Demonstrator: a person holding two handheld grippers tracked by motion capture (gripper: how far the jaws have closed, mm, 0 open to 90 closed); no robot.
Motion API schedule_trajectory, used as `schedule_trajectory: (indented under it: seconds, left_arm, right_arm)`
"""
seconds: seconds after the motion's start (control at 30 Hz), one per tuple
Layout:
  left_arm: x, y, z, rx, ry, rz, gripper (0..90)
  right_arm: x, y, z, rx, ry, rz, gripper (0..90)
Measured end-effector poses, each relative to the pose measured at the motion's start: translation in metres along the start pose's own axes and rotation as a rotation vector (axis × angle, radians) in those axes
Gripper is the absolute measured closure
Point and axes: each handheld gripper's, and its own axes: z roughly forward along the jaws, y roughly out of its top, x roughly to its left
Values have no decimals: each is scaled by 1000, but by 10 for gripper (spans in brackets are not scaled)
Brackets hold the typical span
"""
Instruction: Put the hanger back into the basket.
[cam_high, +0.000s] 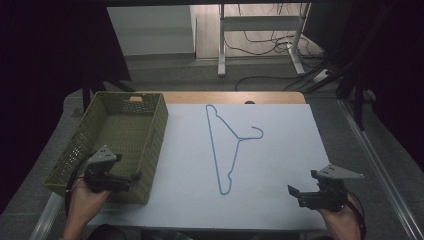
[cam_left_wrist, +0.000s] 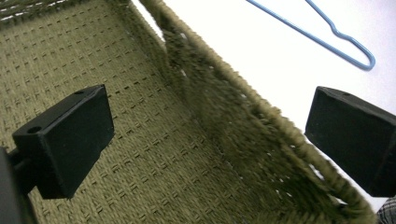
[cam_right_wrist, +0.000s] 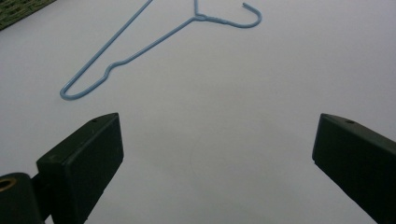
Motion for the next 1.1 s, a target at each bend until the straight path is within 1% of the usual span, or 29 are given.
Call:
schedule_trajectory:
  seconds: [0.23,0.37,0.4,0.43,0.47,0.57,0.63,0.67,0.7,0.77,0.8,0.83,0.9,0.93,1.0,1.1]
  left_arm:
    - [0,1,-1,-3,-4,-3,17]
    - [-1,1,-1,-5,-11,-5,19]
    - [-1,2,-1,-12,-23,-8,19]
    - [-1,2,-1,-12,-23,-8,19]
    - [-2,2,-1,-14,-31,-10,19]
    - [-3,2,-1,-19,-37,-9,17]
    - [-3,2,-1,-26,-51,-18,15]
    - [-4,3,-2,-35,-69,-33,13]
    - [-4,3,-2,-35,-69,-33,11]
    - [-5,4,-3,-39,-77,-39,10]
    - [-7,7,-4,-46,-89,-45,9]
    - [-7,7,-4,-46,-89,-45,5]
    - [-10,10,-4,-45,-88,-37,2]
    - [-11,12,-4,-43,-89,-30,4]
    - [-14,16,-3,-41,-91,-13,4]
    - [-20,22,-1,-27,-73,32,13]
  right_arm:
    - [-2,-1,0,11,1,4,16]
    - [-2,-1,2,23,12,1,14]
    - [-2,-1,2,25,12,-3,13]
    - [-2,-1,2,24,15,-3,14]
    - [-2,-1,2,24,15,-3,14]
    - [-2,-1,2,25,16,-5,13]
    - [-3,-1,2,25,17,-6,13]
    - [-2,0,2,23,17,-6,12]
    - [-2,0,2,23,17,-6,12]
    - [-2,1,3,25,35,2,6]
    - [-1,2,3,25,35,3,1]
    - [0,3,2,24,33,1,0]
    - [0,5,2,23,34,-1,0]
    - [1,7,1,17,42,1,0]
    - [1,9,1,16,40,-3,0]
    - [2,13,1,24,35,-15,0]
